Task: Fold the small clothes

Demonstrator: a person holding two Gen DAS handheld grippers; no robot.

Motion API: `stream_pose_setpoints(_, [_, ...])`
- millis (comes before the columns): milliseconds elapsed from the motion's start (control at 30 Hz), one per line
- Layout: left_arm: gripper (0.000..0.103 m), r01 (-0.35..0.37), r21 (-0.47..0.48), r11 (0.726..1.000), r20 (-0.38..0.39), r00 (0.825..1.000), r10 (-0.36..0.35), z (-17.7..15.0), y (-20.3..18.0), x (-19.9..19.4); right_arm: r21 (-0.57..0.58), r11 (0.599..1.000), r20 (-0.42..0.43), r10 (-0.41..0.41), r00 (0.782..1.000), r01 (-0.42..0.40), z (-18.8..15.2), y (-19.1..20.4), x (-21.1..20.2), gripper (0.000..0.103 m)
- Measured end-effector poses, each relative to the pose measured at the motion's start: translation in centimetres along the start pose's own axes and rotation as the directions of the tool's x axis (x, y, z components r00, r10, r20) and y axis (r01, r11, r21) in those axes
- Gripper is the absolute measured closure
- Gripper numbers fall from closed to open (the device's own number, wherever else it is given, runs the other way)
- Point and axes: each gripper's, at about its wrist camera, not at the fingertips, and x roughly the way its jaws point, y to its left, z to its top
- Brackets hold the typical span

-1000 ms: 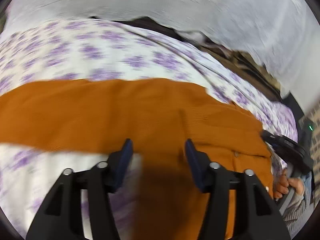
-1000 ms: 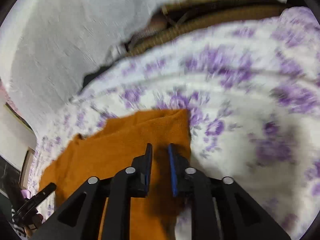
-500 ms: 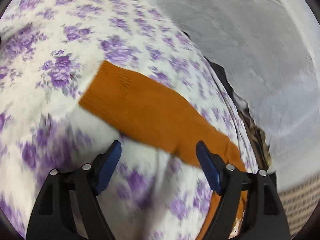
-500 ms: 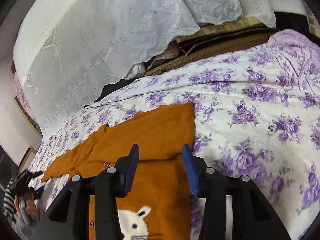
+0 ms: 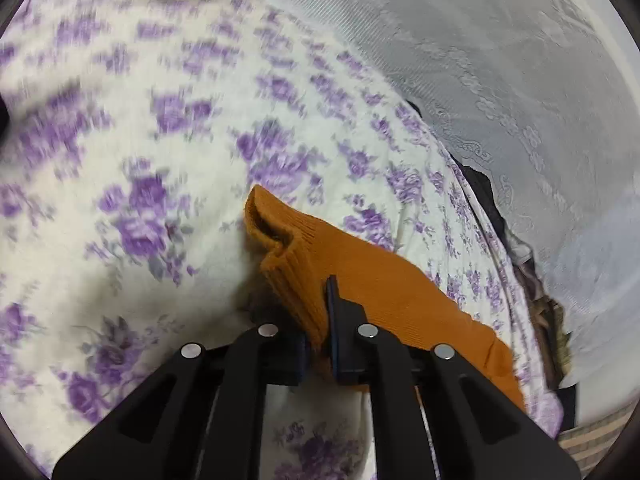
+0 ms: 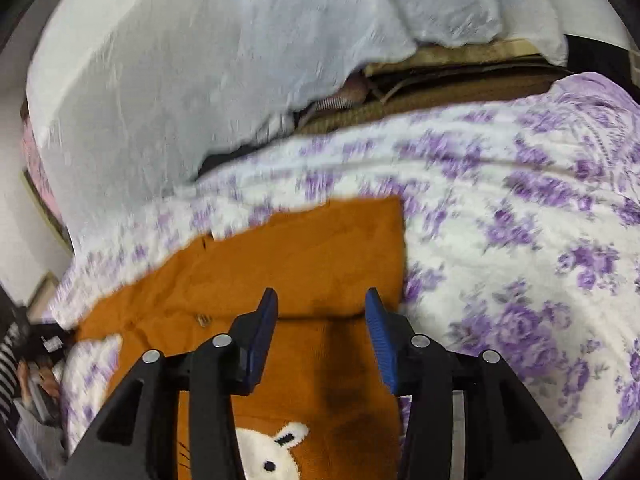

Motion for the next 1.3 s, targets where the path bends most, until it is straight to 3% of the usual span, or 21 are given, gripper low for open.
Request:
stream_pose_setpoints(133, [0.096, -0.026, 0.118, 0.993, 0.041, 0.999, 0.022, -0.7, -2.6, -1.5, 0.074, 0.996, -0.063, 0.047, 0.997, -0.042, -0.2, -1.4, 1.4, 0.056])
stream_pose_setpoints(233, [0.096, -0.059, 0.202, 0.978, 0.065, 0.997, 0.046, -1.3, -4.9, -2.2, 0.148, 0.984, -0.048, 0.105, 0.993, -0.096, -0.3, -2.7, 1.2, 0.056])
stream_pose_setpoints(367, [0.096, -0.070, 0.288, 0.955, 0.074, 0.996, 0.051, -1.8, -8.3, -2.7, 0.137, 0.986, -0.001, 0.099, 0.995, -0.098, -0.3, -2.4, 0.3, 0.056])
stream_pose_setpoints(633, [0.096, -0.027, 0.397, 0.917, 0.067, 0.998, 0.000, -3.9, -14.6, -3.8, 0.161, 0.978, 0.024, 0.129, 0.991, -0.131, 0.4, -2.8, -0.2, 0.056])
stream_pose_setpoints(800, [0.096, 0.018, 0.445, 0.895, 0.036, 0.999, -0.038, -5.7, -18.6, -4.1, 0.185, 0.971, 0.047, 0.144, 0.988, -0.150, 0.8, -3.5, -0.6, 0.048])
stream_pose_setpoints(1300, [0.096, 0.071, 0.570, 0.818, -0.018, 0.997, -0.074, -12.2, -28.0, -2.1, 0.260, 0.952, 0.027, 0.161, 0.986, -0.163, 0.8, -4.9, 0.9, 0.047])
